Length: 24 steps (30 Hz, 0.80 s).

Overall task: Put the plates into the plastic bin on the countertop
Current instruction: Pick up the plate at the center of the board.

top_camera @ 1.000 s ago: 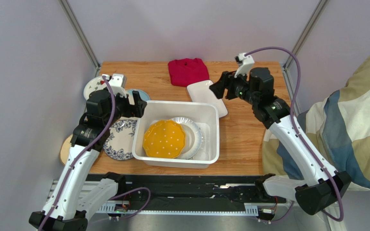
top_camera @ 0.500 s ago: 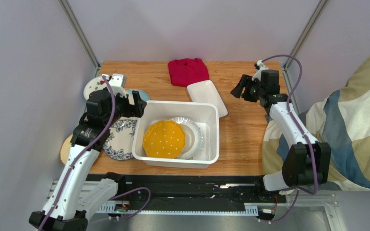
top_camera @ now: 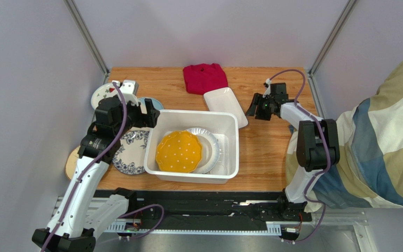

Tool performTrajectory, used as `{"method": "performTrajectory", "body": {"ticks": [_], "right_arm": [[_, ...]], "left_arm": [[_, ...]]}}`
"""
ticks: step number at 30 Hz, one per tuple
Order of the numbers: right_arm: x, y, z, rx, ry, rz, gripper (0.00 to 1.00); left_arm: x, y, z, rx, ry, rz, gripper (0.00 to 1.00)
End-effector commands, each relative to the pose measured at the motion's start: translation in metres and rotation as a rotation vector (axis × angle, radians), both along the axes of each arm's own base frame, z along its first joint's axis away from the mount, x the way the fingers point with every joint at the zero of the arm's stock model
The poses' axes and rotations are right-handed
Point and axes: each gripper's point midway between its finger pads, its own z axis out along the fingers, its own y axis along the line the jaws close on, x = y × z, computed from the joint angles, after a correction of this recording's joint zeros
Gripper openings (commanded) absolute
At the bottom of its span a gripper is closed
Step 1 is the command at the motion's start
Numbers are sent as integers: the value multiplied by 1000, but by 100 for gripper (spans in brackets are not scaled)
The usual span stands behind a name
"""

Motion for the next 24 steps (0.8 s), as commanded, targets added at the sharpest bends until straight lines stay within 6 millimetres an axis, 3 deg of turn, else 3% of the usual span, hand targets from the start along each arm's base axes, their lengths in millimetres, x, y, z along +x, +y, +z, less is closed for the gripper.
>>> {"method": "performTrajectory", "body": {"ticks": [1, 14, 21, 24], "right_arm": [[24, 12, 10, 16, -69, 46, 57], [32, 41, -23, 39, -3, 120, 55], [36, 43, -32, 7, 19, 126, 51], [36, 40, -43, -44, 61, 122, 37]], "left_arm": [[1, 1, 5, 13, -28, 2, 92], [-1, -1, 9, 1, -39, -13, 92], [-2, -2, 10, -2, -40, -16, 92], [-2, -2, 11, -5, -42, -19, 92]]}}
